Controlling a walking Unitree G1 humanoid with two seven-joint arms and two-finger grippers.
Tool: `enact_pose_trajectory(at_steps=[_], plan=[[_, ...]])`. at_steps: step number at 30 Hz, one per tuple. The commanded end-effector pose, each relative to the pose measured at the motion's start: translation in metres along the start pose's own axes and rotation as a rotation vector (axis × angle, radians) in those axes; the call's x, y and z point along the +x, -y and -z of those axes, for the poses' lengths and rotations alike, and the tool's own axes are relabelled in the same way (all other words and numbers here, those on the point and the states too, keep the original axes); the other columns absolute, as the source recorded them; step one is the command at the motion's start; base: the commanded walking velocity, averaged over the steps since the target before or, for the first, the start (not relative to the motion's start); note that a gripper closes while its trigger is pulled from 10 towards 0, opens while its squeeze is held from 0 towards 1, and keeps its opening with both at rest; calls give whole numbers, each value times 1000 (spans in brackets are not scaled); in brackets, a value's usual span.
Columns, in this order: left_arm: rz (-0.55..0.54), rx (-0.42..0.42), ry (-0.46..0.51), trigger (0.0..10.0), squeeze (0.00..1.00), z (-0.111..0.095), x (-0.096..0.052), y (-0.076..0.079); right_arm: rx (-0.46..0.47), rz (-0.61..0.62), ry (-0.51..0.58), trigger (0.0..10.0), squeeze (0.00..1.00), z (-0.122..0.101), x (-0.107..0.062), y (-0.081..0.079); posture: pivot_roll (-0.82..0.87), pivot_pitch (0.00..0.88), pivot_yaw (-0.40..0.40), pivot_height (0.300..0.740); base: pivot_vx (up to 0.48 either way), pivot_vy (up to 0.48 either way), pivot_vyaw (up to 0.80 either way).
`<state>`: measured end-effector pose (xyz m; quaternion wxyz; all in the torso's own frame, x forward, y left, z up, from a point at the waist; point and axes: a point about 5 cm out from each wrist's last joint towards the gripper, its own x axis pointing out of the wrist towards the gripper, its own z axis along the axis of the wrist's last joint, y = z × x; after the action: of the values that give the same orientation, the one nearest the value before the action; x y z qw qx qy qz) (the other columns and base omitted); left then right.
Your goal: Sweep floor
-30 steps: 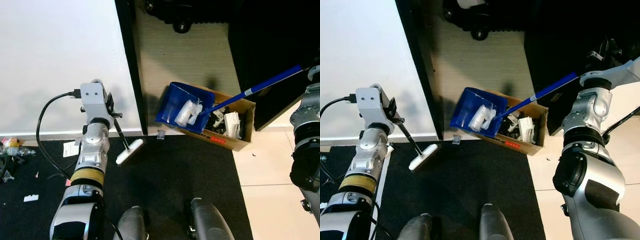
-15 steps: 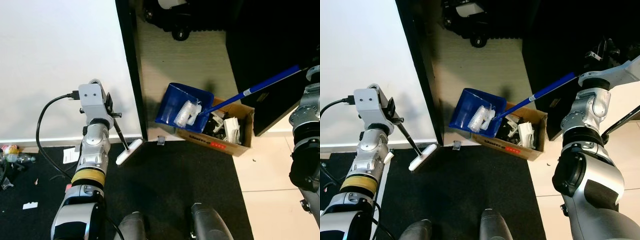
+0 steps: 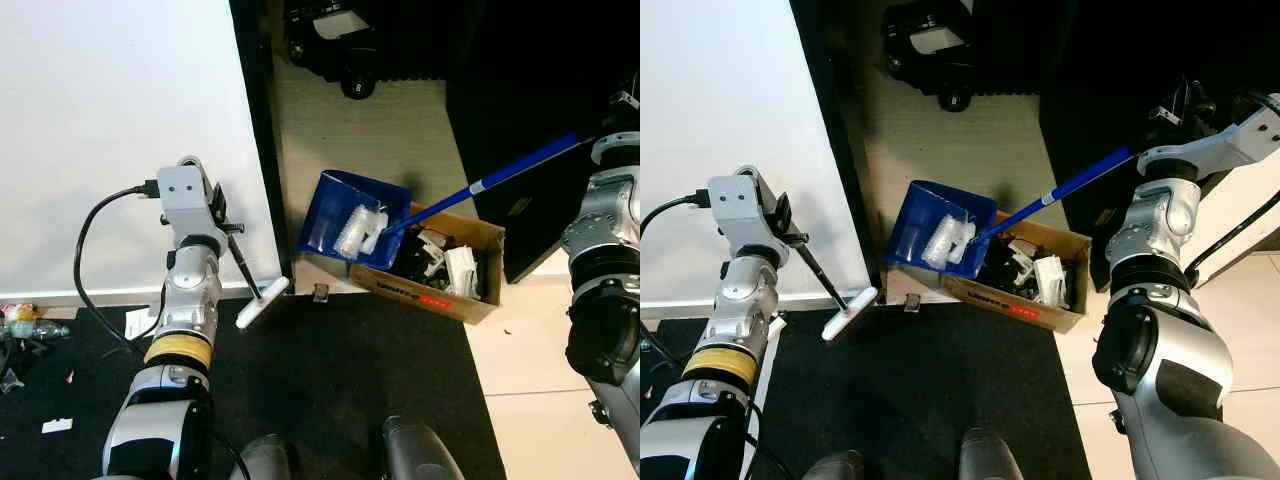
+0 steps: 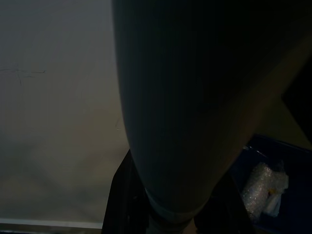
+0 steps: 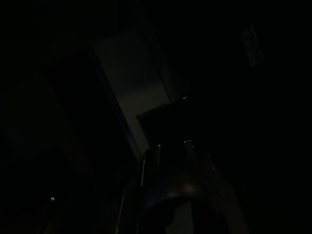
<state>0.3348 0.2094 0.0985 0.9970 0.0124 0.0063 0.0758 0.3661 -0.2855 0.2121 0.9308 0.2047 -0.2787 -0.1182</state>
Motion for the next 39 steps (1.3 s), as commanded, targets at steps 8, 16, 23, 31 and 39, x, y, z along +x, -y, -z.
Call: enact_pose_trajectory(at_steps=[8, 16, 23, 31, 39], plan=[[-7, -9, 40, 10000, 0, -3, 0, 1, 10, 14, 51, 10000, 0, -7, 2, 2, 3, 4, -14, 740, 480, 0, 0], [-3, -20, 45, 10000, 0, 0, -3, 4, 6, 14, 45, 10000, 0, -7, 1, 3, 3, 13, -16, 740, 240, 0, 0], [-7, -23, 22, 10000, 0, 8, -8, 4, -1, 13, 17, 10000, 0, 0, -4, 5, 3, 19, -17, 740, 0, 0, 0], [-1, -20, 20, 10000, 0, 9, -9, 4, -1, 14, 7, 10000, 0, 2, -6, 5, 5, 23, -15, 740, 0, 0, 0], [8, -2, 15, 10000, 0, 10, -9, 4, -4, 19, 5, 10000, 0, 3, -8, 7, 5, 25, -15, 740, 0, 0, 0]])
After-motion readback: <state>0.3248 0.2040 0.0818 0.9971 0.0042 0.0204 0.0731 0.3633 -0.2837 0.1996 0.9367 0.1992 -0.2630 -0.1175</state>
